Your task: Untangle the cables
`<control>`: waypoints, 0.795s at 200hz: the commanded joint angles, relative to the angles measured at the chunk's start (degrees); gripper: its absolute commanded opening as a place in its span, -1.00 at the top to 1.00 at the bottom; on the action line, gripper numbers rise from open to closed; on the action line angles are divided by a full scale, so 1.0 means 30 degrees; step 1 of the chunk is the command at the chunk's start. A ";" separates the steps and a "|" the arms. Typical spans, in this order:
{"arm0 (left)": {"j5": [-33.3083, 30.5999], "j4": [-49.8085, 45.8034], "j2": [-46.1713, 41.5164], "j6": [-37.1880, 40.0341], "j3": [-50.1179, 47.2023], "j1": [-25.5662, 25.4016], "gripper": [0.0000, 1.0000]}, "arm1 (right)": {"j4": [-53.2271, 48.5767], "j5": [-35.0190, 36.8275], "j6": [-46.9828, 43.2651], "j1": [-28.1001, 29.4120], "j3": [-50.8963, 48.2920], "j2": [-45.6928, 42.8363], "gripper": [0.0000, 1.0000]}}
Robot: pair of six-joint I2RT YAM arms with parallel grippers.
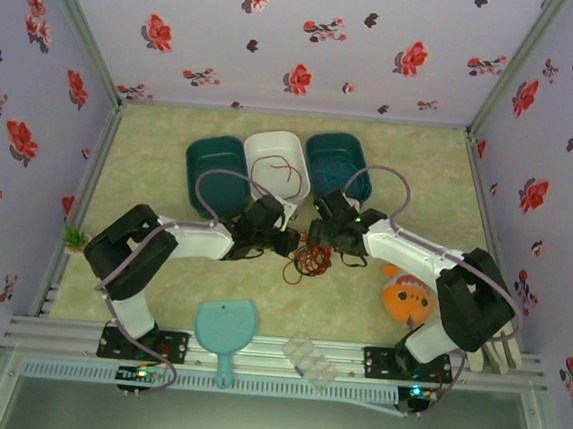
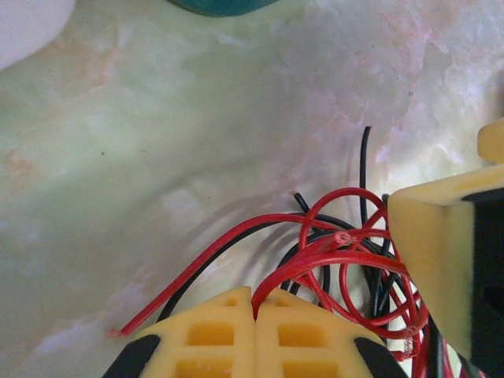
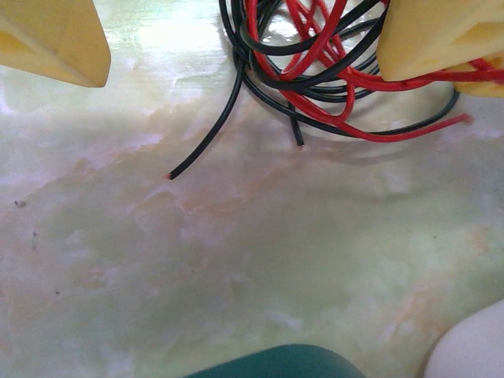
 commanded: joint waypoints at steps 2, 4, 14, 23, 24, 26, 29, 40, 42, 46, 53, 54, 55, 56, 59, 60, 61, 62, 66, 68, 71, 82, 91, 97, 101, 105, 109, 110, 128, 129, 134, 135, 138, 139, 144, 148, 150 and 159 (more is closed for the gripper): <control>-0.1302 -0.0883 -0.1597 0.0148 -0.0196 -0.0126 1.00 | -0.0130 0.0549 0.0525 -0.0204 -0.0667 0.0167 -0.77; -0.1388 -0.0965 -0.1703 0.0128 -0.0224 -0.0126 1.00 | -0.0112 0.0581 0.0531 -0.0204 -0.0701 0.0176 -0.77; -0.1859 -0.1383 -0.2220 0.0205 -0.0317 -0.0128 1.00 | -0.0086 0.0630 0.0614 -0.0258 -0.0909 0.0151 -0.77; -0.2276 -0.1789 -0.2698 0.0260 -0.0401 -0.0118 1.00 | -0.0019 0.0655 0.0692 -0.0290 -0.1121 0.0188 -0.77; -0.2325 -0.1825 -0.2750 0.0264 -0.0405 -0.0122 1.00 | -0.0019 0.0657 0.0700 -0.0290 -0.1141 0.0198 -0.77; -0.2435 -0.1904 -0.2862 0.0275 -0.0430 -0.0125 1.00 | 0.0025 0.0637 0.0728 -0.0291 -0.1171 0.0214 -0.77; -0.2554 -0.2028 -0.3022 0.0310 -0.0460 -0.0118 1.00 | 0.0045 0.0642 0.0736 -0.0306 -0.1251 0.0224 -0.77; -0.3080 -0.2523 -0.3542 0.0413 -0.0526 -0.0114 1.00 | 0.0154 0.0665 0.0821 -0.0349 -0.1515 0.0283 -0.77; -0.3181 -0.2598 -0.3661 0.0444 -0.0548 -0.0123 1.00 | 0.0178 0.0683 0.0839 -0.0364 -0.1550 0.0315 -0.77; -0.3331 -0.2807 -0.3872 0.0479 -0.0570 -0.0126 1.00 | 0.0212 0.0668 0.0883 -0.0378 -0.1645 0.0340 -0.77; -0.3636 -0.3075 -0.4249 0.0524 -0.0607 -0.0125 1.00 | 0.0293 0.0701 0.0951 -0.0434 -0.1793 0.0384 -0.77; -0.3694 -0.3128 -0.4287 0.0528 -0.0611 -0.0126 1.00 | 0.0298 0.0695 0.0961 -0.0436 -0.1814 0.0399 -0.77; -0.3737 -0.3183 -0.4336 0.0545 -0.0613 -0.0126 1.00 | 0.0316 0.0692 0.0967 -0.0437 -0.1825 0.0406 -0.77; -0.3774 -0.3226 -0.4389 0.0568 -0.0614 -0.0126 1.00 | 0.0324 0.0690 0.0969 -0.0452 -0.1859 0.0425 -0.77; -0.3901 -0.3365 -0.4539 0.0588 -0.0636 -0.0126 1.00 | 0.0372 0.0704 0.0997 -0.0465 -0.1930 0.0441 -0.77; -0.3943 -0.3404 -0.4564 0.0604 -0.0640 -0.0126 1.00 | 0.0382 0.0711 0.0999 -0.0466 -0.1941 0.0442 -0.77; -0.3979 -0.3439 -0.4635 0.0641 -0.0642 -0.0126 1.00 | 0.0401 0.0700 0.1000 -0.0481 -0.1962 0.0443 -0.77; -0.4012 -0.3485 -0.4686 0.0645 -0.0643 -0.0126 1.00 | 0.0411 0.0694 0.1001 -0.0489 -0.1986 0.0458 -0.77; -0.4156 -0.3662 -0.4896 0.0691 -0.0658 -0.0126 1.00 | 0.0453 0.0696 0.1051 -0.0518 -0.2057 0.0523 -0.77; -0.4226 -0.3747 -0.5003 0.0718 -0.0655 -0.0126 1.00 | 0.0495 0.0691 0.1057 -0.0524 -0.2103 0.0536 -0.77; -0.4312 -0.3888 -0.5154 0.0775 -0.0623 -0.0129 1.00 | 0.0511 0.0700 0.1085 -0.0547 -0.2165 0.0539 -0.77; -0.4726 -0.4362 -0.5714 0.0894 -0.0585 -0.0126 1.00 | 0.0626 0.0680 0.1198 -0.0584 -0.2323 0.0617 -0.77; -0.5036 -0.4670 -0.6175 0.0999 -0.0557 -0.0133 1.00 | 0.0711 0.0669 0.1239 -0.0639 -0.2432 0.0703 -0.77; -0.5200 -0.4855 -0.6469 0.1076 -0.0541 -0.0126 1.00 | 0.0741 0.0676 0.1271 -0.0643 -0.2478 0.0768 -0.77; -0.5299 -0.4967 -0.6644 0.1070 -0.0526 -0.0129 1.00 | 0.0770 0.0684 0.1265 -0.0670 -0.2505 0.0784 -0.77; -0.5428 -0.5059 -0.6829 0.1124 -0.0527 -0.0111 1.00 | 0.0750 0.0676 0.1281 -0.0672 -0.2531 0.0809 -0.77; -0.5519 -0.5158 -0.6994 0.1133 -0.0499 -0.0125 1.00 | 0.0788 0.0670 0.1266 -0.0672 -0.2538 0.0823 -0.77; -0.5543 -0.5180 -0.7037 0.1140 -0.0498 -0.0125 1.00 | 0.0780 0.0664 0.1265 -0.0672 -0.2538 0.0838 -0.77; -0.5712 -0.5403 -0.7642 0.1278 -0.0468 -0.0139 1.00 | 0.0741 0.0739 0.1294 -0.0701 -0.2564 0.0841 -0.77; -0.5713 -0.5419 -0.7654 0.1286 -0.0453 -0.0118 1.00 | 0.0742 0.0729 0.1279 -0.0701 -0.2566 0.0833 -0.77; -0.5714 -0.5461 -0.7761 0.1324 -0.0424 -0.0110 1.00 | 0.0743 0.0682 0.1251 -0.0694 -0.2543 0.0768 -0.77; -0.5714 -0.5478 -0.7787 0.1338 -0.0417 -0.0103 1.00 | 0.0743 0.0671 0.1243 -0.0683 -0.2541 0.0752 -0.77; -0.5714 -0.5492 -0.7820 0.1380 -0.0410 -0.0123 1.00 | 0.0765 0.0657 0.1196 -0.0681 -0.2539 0.0687 -0.77; -0.5714 -0.5508 -0.7831 0.1381 -0.0395 -0.0110 1.00 | 0.0769 0.0629 0.1187 -0.0691 -0.2539 0.0668 -0.77; -0.5711 -0.5567 -0.7859 0.1404 -0.0366 -0.0124 1.00 | 0.0819 0.0547 0.1092 -0.0690 -0.2560 0.0499 -0.76; -0.5712 -0.5603 -0.7870 0.1414 -0.0337 -0.0122 1.00 | 0.0904 0.0455 0.1016 -0.0673 -0.2556 0.0331 -0.76; -0.5721 -0.5632 -0.7870 0.1434 -0.0325 -0.0117 1.00 | 0.0944 0.0418 0.0976 -0.0673 -0.2580 0.0210 -0.76; -0.5685 -0.5669 -0.7841 0.1391 -0.0292 -0.0111 1.00 | 0.1123 0.0281 0.0819 -0.0644 -0.2651 -0.0319 -0.75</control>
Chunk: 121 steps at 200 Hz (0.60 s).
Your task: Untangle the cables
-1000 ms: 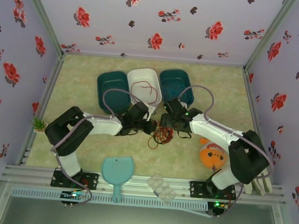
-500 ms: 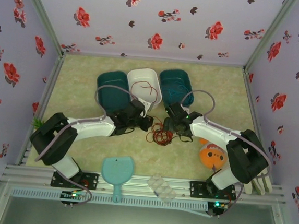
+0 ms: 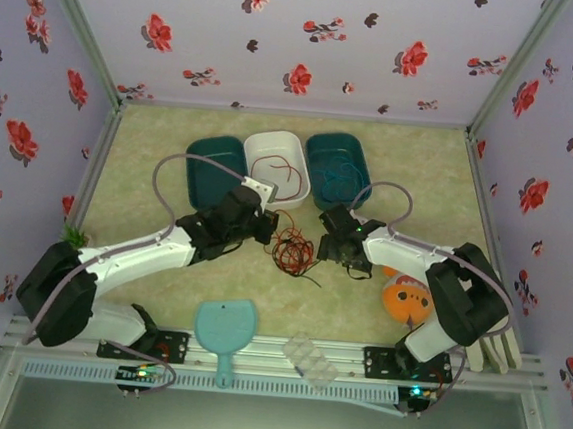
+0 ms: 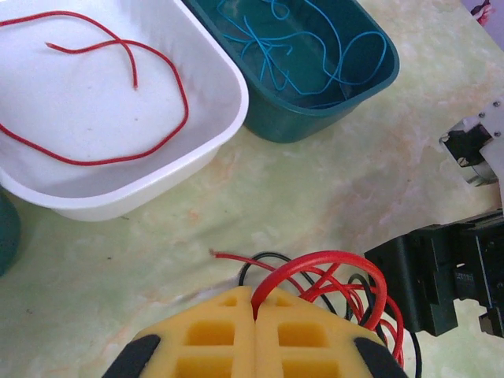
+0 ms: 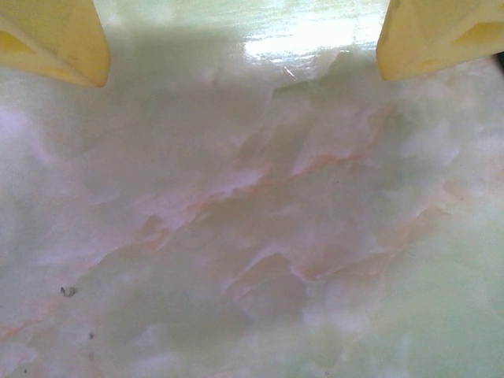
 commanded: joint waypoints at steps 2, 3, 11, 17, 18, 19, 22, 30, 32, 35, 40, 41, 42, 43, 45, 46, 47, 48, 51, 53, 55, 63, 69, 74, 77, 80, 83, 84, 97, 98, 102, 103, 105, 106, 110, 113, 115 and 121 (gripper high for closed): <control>-0.0621 -0.0599 -0.0271 0.0517 0.0108 -0.0093 1.00 | 0.0410 0.0111 -0.0065 -0.0068 -0.0294 -0.1055 -0.75; -0.0632 -0.0607 -0.0264 0.0516 0.0108 -0.0095 1.00 | 0.0432 0.0107 -0.0065 -0.0067 -0.0315 -0.1143 -0.75; -0.0614 -0.0585 -0.0201 0.0442 0.0109 -0.0093 1.00 | 0.0630 0.0076 -0.0230 0.0004 -0.0410 -0.1783 -0.75; -0.0631 -0.0585 -0.0130 0.0400 0.0109 -0.0104 1.00 | 0.0797 0.0071 -0.0372 0.0070 -0.0482 -0.2331 -0.75; -0.0637 -0.0585 -0.0120 0.0384 0.0109 -0.0100 1.00 | 0.0816 0.0073 -0.0405 0.0104 -0.0509 -0.2411 -0.75; -0.0625 -0.0585 -0.0100 0.0376 0.0123 -0.0098 1.00 | 0.0855 0.0073 -0.0436 0.0106 -0.0523 -0.2509 -0.76; -0.0615 -0.0585 -0.0061 0.0351 0.0136 -0.0093 1.00 | 0.0933 0.0059 -0.0499 0.0134 -0.0576 -0.2764 -0.76; -0.0586 -0.0570 0.0049 0.0238 0.0189 -0.0097 1.00 | 0.1175 0.0079 -0.0676 0.0274 -0.0689 -0.3534 -0.76; -0.0585 -0.0559 0.0076 0.0218 0.0209 -0.0097 1.00 | 0.1242 0.0097 -0.0731 0.0318 -0.0721 -0.3696 -0.76; -0.0585 -0.0556 0.0118 0.0166 0.0224 -0.0097 1.00 | 0.1333 0.0103 -0.0785 0.0362 -0.0780 -0.3967 -0.77; -0.0585 -0.0512 0.0196 0.0073 0.0253 -0.0095 1.00 | 0.1531 0.0152 -0.0885 0.0493 -0.0833 -0.4378 -0.77; -0.0585 -0.0505 0.0204 0.0059 0.0254 -0.0096 1.00 | 0.1564 0.0157 -0.0910 0.0506 -0.0861 -0.4474 -0.77; -0.0585 -0.0501 0.0223 0.0038 0.0255 -0.0096 1.00 | 0.1610 0.0160 -0.0908 0.0541 -0.0875 -0.4567 -0.77; -0.0599 -0.0499 0.0247 0.0013 0.0255 -0.0096 1.00 | 0.1662 0.0161 -0.0936 0.0574 -0.0896 -0.4642 -0.77; -0.0603 -0.0475 0.0243 0.0001 0.0277 -0.0097 1.00 | 0.1759 0.0162 -0.1016 0.0620 -0.0949 -0.4808 -0.77; -0.0594 -0.0471 0.0257 -0.0020 0.0281 -0.0097 1.00 | 0.1795 0.0162 -0.1049 0.0657 -0.0963 -0.4895 -0.77; -0.0589 -0.0455 0.0264 -0.0046 0.0282 -0.0097 1.00 | 0.1857 0.0162 -0.1080 0.0690 -0.0970 -0.4967 -0.77; -0.0587 -0.0447 0.0282 -0.0058 0.0298 -0.0097 1.00 | 0.1917 0.0162 -0.1096 0.0736 -0.0988 -0.5033 -0.78; -0.0585 -0.0439 0.0320 -0.0110 0.0312 -0.0097 1.00 | 0.2087 0.0158 -0.1190 0.0839 -0.1066 -0.5222 -0.78; -0.0585 -0.0417 0.0349 -0.0132 0.0313 -0.0097 1.00 | 0.2210 0.0161 -0.1241 0.0921 -0.1087 -0.5400 -0.78; -0.0585 -0.0411 0.0385 -0.0174 0.0335 -0.0097 1.00 | 0.2321 0.0162 -0.1349 0.1022 -0.1121 -0.5554 -0.79; -0.0563 -0.0352 0.0466 -0.0281 0.0371 -0.0097 1.00 | 0.2884 0.0105 -0.1772 0.1398 -0.1272 -0.5971 -0.80; -0.0556 -0.0323 0.0530 -0.0355 0.0443 -0.0097 1.00 | 0.3216 0.0114 -0.1982 0.1720 -0.1355 -0.6286 -0.83; -0.0533 -0.0321 0.0613 -0.0431 0.0487 -0.0098 1.00 | 0.3512 0.0235 -0.2068 0.1983 -0.1386 -0.6430 -0.85; -0.0527 -0.0321 0.0643 -0.0464 0.0515 -0.0097 1.00 | 0.3631 0.0288 -0.2143 0.2152 -0.1372 -0.6484 -0.86; -0.0526 -0.0321 0.0698 -0.0472 0.0540 -0.0097 1.00 | 0.3781 0.0350 -0.2185 0.2327 -0.1385 -0.6528 -0.87; -0.0479 -0.0321 0.0723 -0.0509 0.0569 -0.0100 1.00 | 0.3928 0.0361 -0.2256 0.2484 -0.1346 -0.6548 -0.88; -0.0488 -0.0336 0.0731 -0.0525 0.0573 -0.0098 1.00 | 0.3993 0.0379 -0.2270 0.2541 -0.1337 -0.6555 -0.88; -0.0439 -0.0350 0.0826 -0.0635 0.0663 -0.0097 1.00 | 0.4504 0.0562 -0.2480 0.3220 -0.1233 -0.6355 -0.99; -0.0438 -0.0350 0.0827 -0.0646 0.0664 -0.0097 1.00 | 0.4544 0.0582 -0.2513 0.3246 -0.1222 -0.6327 -0.99; -0.0411 -0.0350 0.0855 -0.0678 0.0665 -0.0097 1.00 | 0.4680 0.0650 -0.2581 0.3456 -0.1197 -0.6222 -0.99; -0.0410 -0.0350 0.0856 -0.0682 0.0665 -0.0082 1.00 | 0.4691 0.0670 -0.2579 0.3496 -0.1175 -0.6188 -0.99; -0.0409 -0.0350 0.0856 -0.0707 0.0665 -0.0093 1.00 | 0.4773 0.0685 -0.2591 0.3570 -0.1143 -0.6081 -0.99; -0.0409 -0.0350 0.0856 -0.0712 0.0680 -0.0095 1.00 | 0.4796 0.0702 -0.2613 0.3597 -0.1133 -0.6029 -0.99; -0.0405 -0.0336 0.0842 -0.0737 0.0694 -0.0096 1.00 | 0.4893 0.0716 -0.2650 0.3721 -0.1059 -0.5865 -0.99; -0.0376 -0.0323 0.0833 -0.0729 0.0669 -0.0104 1.00 | 0.4971 0.0718 -0.2677 0.3808 -0.1016 -0.5652 -0.99; -0.0357 -0.0322 0.0829 -0.0748 0.0666 -0.0098 1.00 | 0.5004 0.0719 -0.2696 0.3846 -0.0986 -0.5559 -0.99; -0.0337 -0.0321 0.0814 -0.0770 0.0691 -0.0086 1.00 | 0.5082 0.0723 -0.2747 0.4012 -0.0845 -0.5159 -0.99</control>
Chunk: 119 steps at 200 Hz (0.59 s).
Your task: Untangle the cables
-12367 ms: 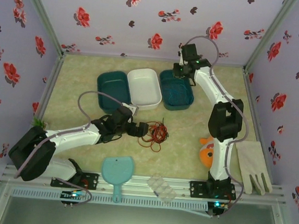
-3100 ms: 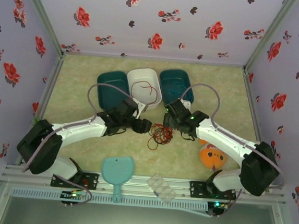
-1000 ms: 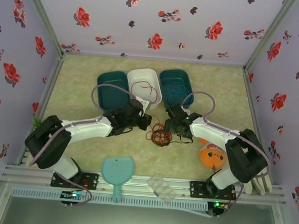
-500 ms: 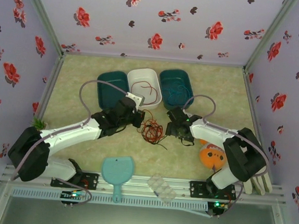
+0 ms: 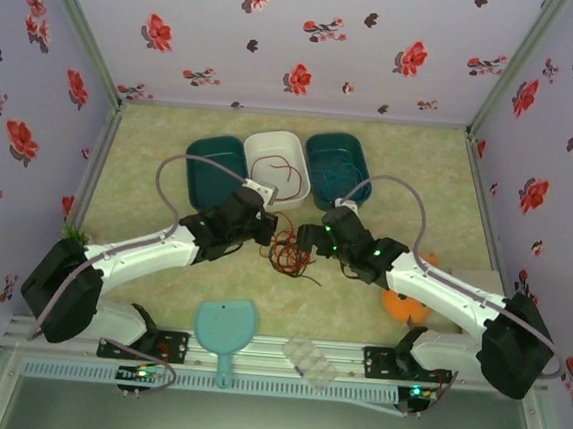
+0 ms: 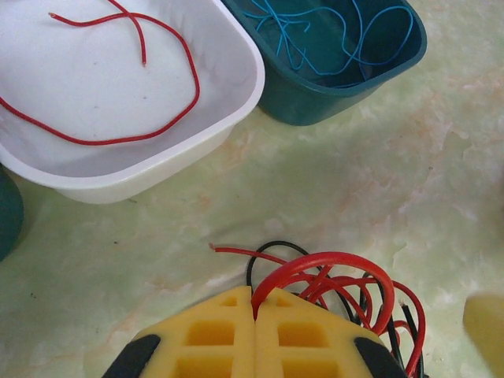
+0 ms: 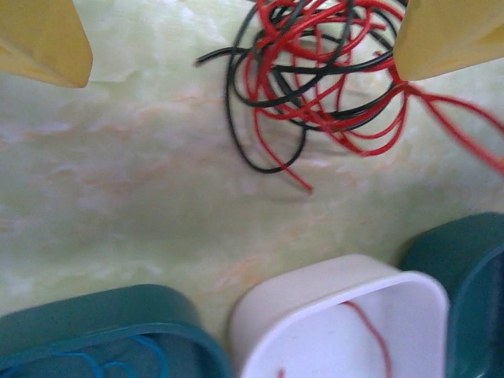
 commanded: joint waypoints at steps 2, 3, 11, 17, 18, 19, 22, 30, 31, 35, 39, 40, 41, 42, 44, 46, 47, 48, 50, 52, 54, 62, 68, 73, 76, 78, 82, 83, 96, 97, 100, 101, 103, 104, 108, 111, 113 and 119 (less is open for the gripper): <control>-0.0165 -0.0044 0.0095 -0.0467 0.0628 -0.0094 1.00 | 0.1171 0.0676 -0.0761 0.0721 0.0260 0.1160 -0.99; -0.0148 -0.0044 0.0079 -0.0482 0.0628 -0.0095 1.00 | 0.1178 0.0676 -0.0784 0.0753 0.0276 0.1241 -0.99; -0.0111 -0.0016 0.0062 -0.0517 0.0629 -0.0097 1.00 | 0.1265 0.0657 -0.0892 0.0918 0.0495 0.1841 -0.99; -0.0057 -0.0008 0.0036 -0.0527 0.0629 -0.0097 1.00 | 0.1299 0.0669 -0.0957 0.1076 0.0688 0.2317 -0.99; -0.0050 -0.0011 0.0034 -0.0527 0.0629 -0.0097 1.00 | 0.1301 0.0672 -0.0970 0.1107 0.0725 0.2405 -0.99; -0.0032 -0.0013 0.0034 -0.0527 0.0629 -0.0097 1.00 | 0.1287 0.0673 -0.0976 0.1122 0.0758 0.2479 -0.99; -0.0017 -0.0015 0.0007 -0.0542 0.0629 -0.0097 1.00 | 0.1301 0.0697 -0.0989 0.1153 0.0856 0.2686 -0.99; 0.0065 0.0013 -0.0046 -0.0583 0.0600 -0.0097 1.00 | 0.1276 0.0854 -0.0950 0.1280 0.1131 0.3301 -0.99; 0.0084 0.0014 -0.0051 -0.0599 0.0600 -0.0097 1.00 | 0.1260 0.0882 -0.0952 0.1282 0.1166 0.3366 -0.99; 0.0127 0.0036 -0.0082 -0.0614 0.0572 -0.0097 1.00 | 0.1192 0.1025 -0.0814 0.1283 0.1299 0.3639 -0.99; 0.0178 0.0060 -0.0127 -0.0629 0.0530 -0.0098 1.00 | 0.1067 0.1244 -0.0607 0.1283 0.1432 0.3893 -0.99; 0.0199 0.0066 -0.0135 -0.0622 0.0521 -0.0097 1.00 | 0.1024 0.1297 -0.0561 0.1298 0.1448 0.3984 -0.99; 0.0209 0.0070 -0.0139 -0.0648 0.0516 -0.0097 1.00 | 0.0987 0.1367 -0.0522 0.1291 0.1486 0.4059 -0.99; 0.0215 0.0071 -0.0156 -0.0646 0.0514 -0.0097 1.00 | 0.0925 0.1431 -0.0459 0.1272 0.1504 0.4126 -0.99; 0.0211 0.0087 -0.0198 -0.0667 0.0490 -0.0097 1.00 | 0.0849 0.1604 -0.0368 0.1273 0.1592 0.4257 -0.99; 0.0233 0.0098 -0.0215 -0.0694 0.0470 -0.0097 1.00 | 0.0728 0.1764 -0.0236 0.1273 0.1672 0.4377 -0.99; 0.0241 0.0100 -0.0223 -0.0698 0.0461 -0.0097 1.00 | 0.0664 0.1879 -0.0170 0.1264 0.1700 0.4446 -0.99; 0.0245 0.0101 -0.0227 -0.0700 0.0457 -0.0097 1.00 | 0.0602 0.1965 -0.0093 0.1274 0.1729 0.4481 -0.99; 0.0278 0.0109 -0.0267 -0.0702 0.0432 -0.0089 1.00 | 0.0461 0.2126 0.0031 0.1266 0.1801 0.4609 -0.98; 0.0308 0.0126 -0.0306 -0.0725 0.0411 -0.0095 1.00 | 0.0338 0.2290 0.0150 0.1257 0.1849 0.4766 -0.99; 0.0315 0.0130 -0.0338 -0.0752 0.0377 -0.0103 1.00 | 0.0226 0.2412 0.0231 0.1262 0.1905 0.4885 -0.99; 0.0365 0.0161 -0.0482 -0.0760 0.0289 -0.0097 1.00 | -0.0073 0.2564 0.0475 0.1216 0.2069 0.5302 -0.98; 0.0391 0.0132 -0.0599 -0.0813 0.0249 -0.0104 1.00 | -0.0261 0.3119 0.0606 0.1191 0.2122 0.5583 -0.99; 0.0367 0.0089 -0.0731 -0.0813 0.0206 -0.0102 1.00 | -0.0402 0.3191 0.0748 0.1135 0.2152 0.5852 -0.99; 0.0374 0.0035 -0.0788 -0.0819 0.0213 -0.0090 1.00 | -0.0489 0.3245 0.0827 0.1118 0.2144 0.5979 -0.99; 0.0368 0.0005 -0.0846 -0.0820 0.0217 -0.0095 1.00 | -0.0544 0.3251 0.0869 0.1103 0.2140 0.6024 -0.98; 0.0380 -0.0083 -0.0949 -0.0796 0.0241 -0.0104 1.00 | -0.0611 0.3253 0.0906 0.1071 0.2113 0.6158 -0.99; 0.0373 -0.0108 -0.0985 -0.0779 0.0244 -0.0100 1.00 | -0.0621 0.3253 0.0928 0.1074 0.2111 0.6201 -0.99; 0.0391 -0.0342 -0.1403 -0.0703 0.0303 -0.0097 1.00 | -0.0743 0.3282 0.1165 0.0954 0.1816 0.6543 -0.99; 0.0379 -0.0369 -0.1447 -0.0703 0.0319 -0.0097 1.00 | -0.0731 0.3282 0.1175 0.0958 0.1801 0.6569 -0.99; 0.0372 -0.0433 -0.1555 -0.0651 0.0348 -0.0097 1.00 | -0.0731 0.3282 0.1210 0.0920 0.1701 0.6607 -0.99; 0.0369 -0.0444 -0.1596 -0.0648 0.0357 -0.0097 1.00 | -0.0725 0.3282 0.1227 0.0911 0.1670 0.6630 -0.99; 0.0345 -0.0488 -0.1678 -0.0630 0.0378 -0.0097 1.00 | -0.0706 0.3268 0.1277 0.0883 0.1589 0.6648 -0.99; 0.0341 -0.0501 -0.1702 -0.0608 0.0386 -0.0097 1.00 | -0.0698 0.3261 0.1304 0.0878 0.1556 0.6665 -0.99; 0.0314 -0.0609 -0.1846 -0.0550 0.0434 -0.0093 1.00 | -0.0624 0.3232 0.1396 0.0824 0.1393 0.6733 -0.99; 0.0298 -0.0664 -0.1967 -0.0515 0.0451 -0.0096 1.00 | -0.0568 0.3199 0.1457 0.0790 0.1269 0.6763 -0.99; 0.0291 -0.0705 -0.2049 -0.0487 0.0489 -0.0074 1.00 | -0.0535 0.3159 0.1495 0.0750 0.1196 0.6769 -0.99; 0.0232 -0.0814 -0.2301 -0.0424 0.0576 -0.0067 1.00 | -0.0391 0.3069 0.1640 0.0646 0.0935 0.6830 -0.99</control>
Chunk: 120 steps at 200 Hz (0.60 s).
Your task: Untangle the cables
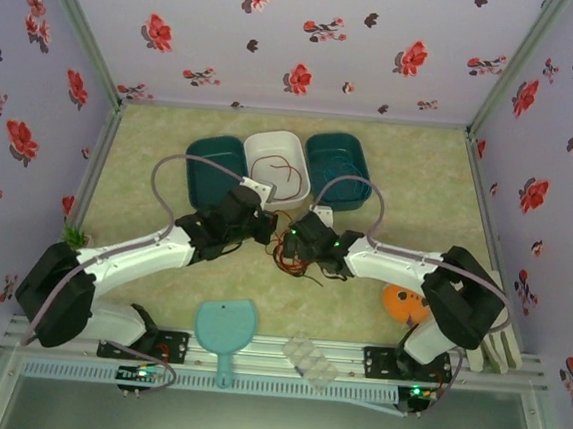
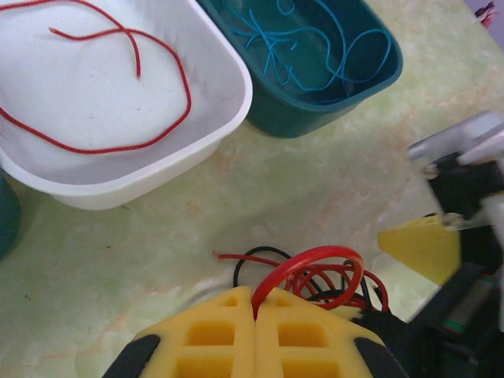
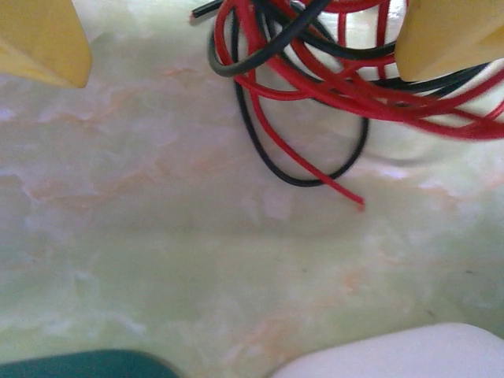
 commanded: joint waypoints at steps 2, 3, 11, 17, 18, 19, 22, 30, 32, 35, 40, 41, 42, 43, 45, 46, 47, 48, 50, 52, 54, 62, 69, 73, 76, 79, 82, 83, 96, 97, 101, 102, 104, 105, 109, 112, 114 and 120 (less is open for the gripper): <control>-0.0003 -0.0634 -0.1391 0.0024 0.0572 -0.0067 1.00 | -0.0606 0.0700 0.1054 -0.0431 -0.0849 0.0426 -0.99; 0.0010 -0.0662 -0.1425 0.0055 0.0604 -0.0067 1.00 | -0.0570 0.0672 0.1081 -0.0439 -0.0896 0.0426 -0.99; -0.0026 -0.0812 -0.1721 0.0113 0.0714 -0.0067 1.00 | -0.0358 0.0505 0.1277 -0.0626 -0.1252 0.0505 -0.99; -0.0079 -0.0914 -0.1939 0.0210 0.0829 -0.0064 1.00 | -0.0171 0.0497 0.1427 -0.0749 -0.1481 0.0557 -0.99; -0.0086 -0.0934 -0.1978 0.0221 0.0835 -0.0051 1.00 | -0.0148 0.0497 0.1444 -0.0774 -0.1505 0.0550 -0.99; -0.0105 -0.0958 -0.2026 0.0227 0.0853 -0.0044 1.00 | -0.0121 0.0497 0.1452 -0.0801 -0.1547 0.0561 -0.99; -0.0121 -0.1017 -0.2131 0.0279 0.0909 -0.0039 1.00 | -0.0058 0.0497 0.1521 -0.0847 -0.1663 0.0571 -0.99; -0.0260 -0.1230 -0.2398 0.0390 0.1073 -0.0038 1.00 | 0.0049 0.0482 0.1673 -0.1014 -0.1869 0.0634 -0.99; -0.0311 -0.1301 -0.2478 0.0433 0.1134 -0.0038 1.00 | 0.0051 0.0493 0.1689 -0.1043 -0.1915 0.0653 -0.99; -0.0363 -0.1389 -0.2601 0.0474 0.1197 -0.0016 1.00 | 0.0077 0.0496 0.1745 -0.1100 -0.1959 0.0674 -0.98; -0.0450 -0.1539 -0.2764 0.0545 0.1315 -0.0009 1.00 | 0.0073 0.0497 0.1802 -0.1164 -0.2050 0.0672 -0.98; -0.0462 -0.1569 -0.2786 0.0550 0.1342 -0.0009 1.00 | 0.0062 0.0497 0.1821 -0.1187 -0.2053 0.0681 -0.99; -0.0468 -0.1584 -0.2826 0.0567 0.1355 -0.0009 1.00 | 0.0057 0.0497 0.1831 -0.1198 -0.2070 0.0685 -0.99; -0.0486 -0.1591 -0.2860 0.0590 0.1377 0.0006 1.00 | 0.0040 0.0497 0.1851 -0.1218 -0.2093 0.0687 -0.98; -0.0499 -0.1670 -0.2930 0.0630 0.1422 0.0010 1.00 | 0.0027 0.0497 0.1880 -0.1248 -0.2124 0.0689 -0.98; -0.0516 -0.1693 -0.2986 0.0651 0.1439 0.0015 1.00 | 0.0010 0.0497 0.1890 -0.1258 -0.2120 0.0689 -0.98; -0.0525 -0.1719 -0.3014 0.0661 0.1463 0.0018 1.00 | 0.0001 0.0497 0.1909 -0.1277 -0.2147 0.0689 -0.98; -0.0544 -0.1746 -0.3057 0.0667 0.1489 0.0034 1.00 | -0.0018 0.0497 0.1919 -0.1287 -0.2160 0.0689 -0.98; -0.0580 -0.1818 -0.3104 0.0707 0.1545 0.0031 1.00 | -0.0024 0.0482 0.1926 -0.1309 -0.2185 0.0689 -0.98; -0.0589 -0.1866 -0.3196 0.0739 0.1603 0.0045 1.00 | -0.0055 0.0479 0.1950 -0.1337 -0.2213 0.0689 -0.98; -0.0613 -0.1899 -0.3263 0.0755 0.1640 0.0049 1.00 | -0.0056 0.0492 0.1956 -0.1358 -0.2228 0.0689 -0.98; -0.0664 -0.2083 -0.3529 0.0894 0.1839 0.0093 1.00 | -0.0120 0.0010 0.2013 -0.1477 -0.2312 0.0673 -0.96; -0.0734 -0.2206 -0.3791 0.1028 0.1992 0.0108 1.00 | -0.0175 -0.0087 0.2071 -0.1545 -0.2393 0.0652 -0.94; -0.0789 -0.2266 -0.3921 0.1099 0.2080 0.0087 1.00 | -0.0177 -0.0111 0.2097 -0.1602 -0.2468 0.0639 -0.93; -0.0821 -0.2319 -0.4023 0.1135 0.2135 0.0139 1.00 | -0.0189 -0.0132 0.2104 -0.1639 -0.2507 0.0606 -0.92; -0.0851 -0.2351 -0.4142 0.1188 0.2197 0.0138 1.00 | -0.0195 -0.0146 0.2134 -0.1702 -0.2553 0.0595 -0.91; -0.0910 -0.2373 -0.4245 0.1245 0.2238 0.0163 1.00 | -0.0199 -0.0140 0.2156 -0.1732 -0.2602 0.0590 -0.91; -0.0927 -0.2381 -0.4273 0.1281 0.2257 0.0165 1.00 | -0.0199 -0.0140 0.2156 -0.1732 -0.2602 0.0590 -0.91; -0.1100 -0.2577 -0.4688 0.1546 0.2486 0.0200 1.00 | -0.0212 -0.0177 0.2322 -0.1902 -0.2805 0.0545 -0.89; -0.1124 -0.2600 -0.4714 0.1578 0.2513 0.0198 1.00 | -0.0212 -0.0177 0.2330 -0.1907 -0.2812 0.0544 -0.89; -0.1211 -0.2686 -0.4854 0.1650 0.2601 0.0218 1.00 | -0.0212 -0.0203 0.2380 -0.1954 -0.2895 0.0543 -0.89; -0.1238 -0.2714 -0.4885 0.1673 0.2629 0.0222 1.00 | -0.0212 -0.0204 0.2389 -0.1962 -0.2901 0.0543 -0.88; -0.1281 -0.2771 -0.4945 0.1743 0.2665 0.0239 1.00 | -0.0212 -0.0206 0.2410 -0.1983 -0.2931 0.0557 -0.88; -0.1317 -0.2785 -0.4990 0.1749 0.2676 0.0233 1.00 | -0.0212 -0.0206 0.2418 -0.2006 -0.2931 0.0565 -0.88; -0.1441 -0.2866 -0.5132 0.1847 0.2752 0.0215 1.00 | -0.0214 -0.0235 0.2452 -0.2060 -0.3001 0.0551 -0.88; -0.1555 -0.2914 -0.5211 0.1921 0.2812 0.0217 1.00 | -0.0238 -0.0235 0.2470 -0.2077 -0.3013 0.0544 -0.88; -0.1602 -0.2938 -0.5276 0.1951 0.2843 0.0246 1.00 | -0.0241 -0.0236 0.2482 -0.2100 -0.3043 0.0550 -0.88; -0.1778 -0.2960 -0.5472 0.2071 0.2932 0.0268 1.00 | -0.0311 -0.0236 0.2507 -0.2121 -0.3066 0.0543 -0.87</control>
